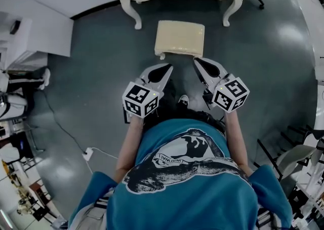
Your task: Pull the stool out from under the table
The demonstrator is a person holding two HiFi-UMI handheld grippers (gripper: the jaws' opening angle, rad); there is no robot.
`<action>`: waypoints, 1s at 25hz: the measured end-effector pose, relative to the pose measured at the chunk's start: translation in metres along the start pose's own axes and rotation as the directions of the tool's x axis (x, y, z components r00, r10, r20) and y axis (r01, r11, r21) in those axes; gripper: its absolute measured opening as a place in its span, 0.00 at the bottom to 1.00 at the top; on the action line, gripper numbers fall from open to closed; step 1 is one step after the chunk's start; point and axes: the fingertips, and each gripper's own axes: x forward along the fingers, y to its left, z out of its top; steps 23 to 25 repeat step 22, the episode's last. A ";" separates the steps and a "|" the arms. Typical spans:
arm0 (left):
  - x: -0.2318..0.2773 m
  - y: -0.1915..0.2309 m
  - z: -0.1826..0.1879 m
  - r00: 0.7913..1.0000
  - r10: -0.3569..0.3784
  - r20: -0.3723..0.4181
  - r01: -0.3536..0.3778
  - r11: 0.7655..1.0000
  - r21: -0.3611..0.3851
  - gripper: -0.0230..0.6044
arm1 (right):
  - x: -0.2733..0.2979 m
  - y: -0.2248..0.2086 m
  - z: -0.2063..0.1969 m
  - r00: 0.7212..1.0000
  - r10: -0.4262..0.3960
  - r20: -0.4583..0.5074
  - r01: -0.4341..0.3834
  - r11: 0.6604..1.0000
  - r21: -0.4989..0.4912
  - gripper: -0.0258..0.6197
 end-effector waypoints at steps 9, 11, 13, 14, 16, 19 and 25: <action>0.008 -0.011 0.000 1.000 -0.008 -0.012 0.008 1.000 0.016 0.05 | -0.007 0.001 0.000 0.999 0.035 -0.012 -0.036 0.999 -0.027 0.04; 0.010 -0.014 0.000 1.000 -0.011 -0.015 0.012 1.000 0.018 0.05 | -0.009 0.000 0.000 0.999 0.038 -0.012 -0.039 0.999 -0.025 0.04; 0.013 -0.017 0.001 1.000 -0.017 -0.019 0.017 1.000 0.021 0.05 | -0.010 -0.001 0.001 0.999 0.039 -0.010 -0.040 0.999 -0.023 0.04; 0.014 -0.018 0.001 1.000 -0.020 -0.022 0.020 1.000 0.022 0.05 | -0.011 -0.002 0.001 0.999 0.039 -0.009 -0.039 0.999 -0.023 0.04; 0.016 -0.019 0.001 0.999 -0.025 -0.026 0.026 0.999 0.022 0.05 | -0.012 -0.003 0.001 0.999 0.038 -0.009 -0.038 0.999 -0.021 0.04; 0.019 -0.019 0.002 0.999 -0.029 -0.032 0.030 0.999 0.022 0.05 | -0.012 -0.005 0.001 0.999 0.038 -0.010 -0.038 0.999 -0.021 0.04; 0.023 -0.022 0.004 0.999 -0.032 -0.037 0.033 0.999 0.024 0.05 | -0.013 -0.008 0.003 0.999 0.038 -0.010 -0.039 0.999 -0.021 0.04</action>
